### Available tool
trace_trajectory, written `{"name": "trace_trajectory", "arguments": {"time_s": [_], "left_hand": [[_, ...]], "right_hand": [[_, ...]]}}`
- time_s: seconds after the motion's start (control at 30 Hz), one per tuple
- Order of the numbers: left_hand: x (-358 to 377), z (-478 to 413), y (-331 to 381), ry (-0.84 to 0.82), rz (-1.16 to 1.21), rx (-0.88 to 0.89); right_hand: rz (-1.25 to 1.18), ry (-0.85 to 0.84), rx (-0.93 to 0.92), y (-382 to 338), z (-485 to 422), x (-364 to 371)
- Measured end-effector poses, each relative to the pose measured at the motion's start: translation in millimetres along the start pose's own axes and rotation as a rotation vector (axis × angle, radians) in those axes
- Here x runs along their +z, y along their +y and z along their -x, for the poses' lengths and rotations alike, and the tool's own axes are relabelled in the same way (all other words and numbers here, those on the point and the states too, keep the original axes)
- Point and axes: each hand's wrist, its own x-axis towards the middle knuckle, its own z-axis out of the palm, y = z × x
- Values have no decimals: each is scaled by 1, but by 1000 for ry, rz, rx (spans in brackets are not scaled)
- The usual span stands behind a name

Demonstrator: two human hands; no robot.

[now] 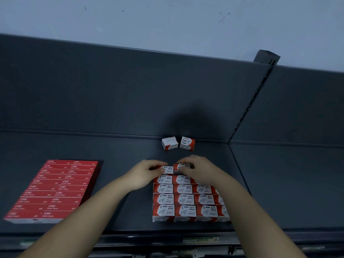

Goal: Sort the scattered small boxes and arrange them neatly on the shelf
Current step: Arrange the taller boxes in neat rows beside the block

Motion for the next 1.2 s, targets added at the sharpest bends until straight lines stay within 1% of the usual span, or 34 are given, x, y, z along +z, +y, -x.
{"name": "trace_trajectory", "arguments": {"time_s": [0.1, 0.2, 0.37, 0.47, 0.53, 0.6, 0.63, 0.7, 0.77, 0.87, 0.93, 1.0, 1.07, 1.13, 1.2], "left_hand": [[2, 3, -2, -21, 38, 13], [4, 4, -3, -27, 77, 32], [4, 4, -5, -36, 76, 45], [0, 1, 0, -75, 37, 47], [-5, -3, 7, -86, -51, 49], [-12, -13, 13, -34, -179, 73], [-15, -20, 16, 11, -230, 92], [-22, -36, 19, 117, -309, 139], [-28, -52, 20, 199, -418, 187], [-32, -72, 23, 224, -680, 210], [-29, -81, 25, 195, -830, 193], [-24, -87, 23, 153, -914, 184], [-20, -90, 16, 141, -853, 198], [-18, -89, 10, 161, -721, 223], [-16, -87, 8, 189, -662, 229]], "right_hand": [[29, -51, -4, -2, 5, 1], [44, -67, -20, -2, 7, 1], [-8, -85, -24, 1, 8, 1], [-16, -101, -13, 2, 8, 1], [-73, -97, 7, 2, 7, -2], [-175, -9, 32, 3, 2, -7], [-176, 72, 38, 6, -4, -9], [-86, 226, 51, 17, -18, -11], [-33, 304, 67, 27, -34, -12], [76, 277, 88, 33, -53, -13], [191, 206, 118, 31, -60, -13], [234, 169, 141, 29, -63, -13], [208, 210, 109, 29, -63, -11], [182, 258, 53, 29, -61, -9], [167, 282, 31, 29, -57, -7]]}}
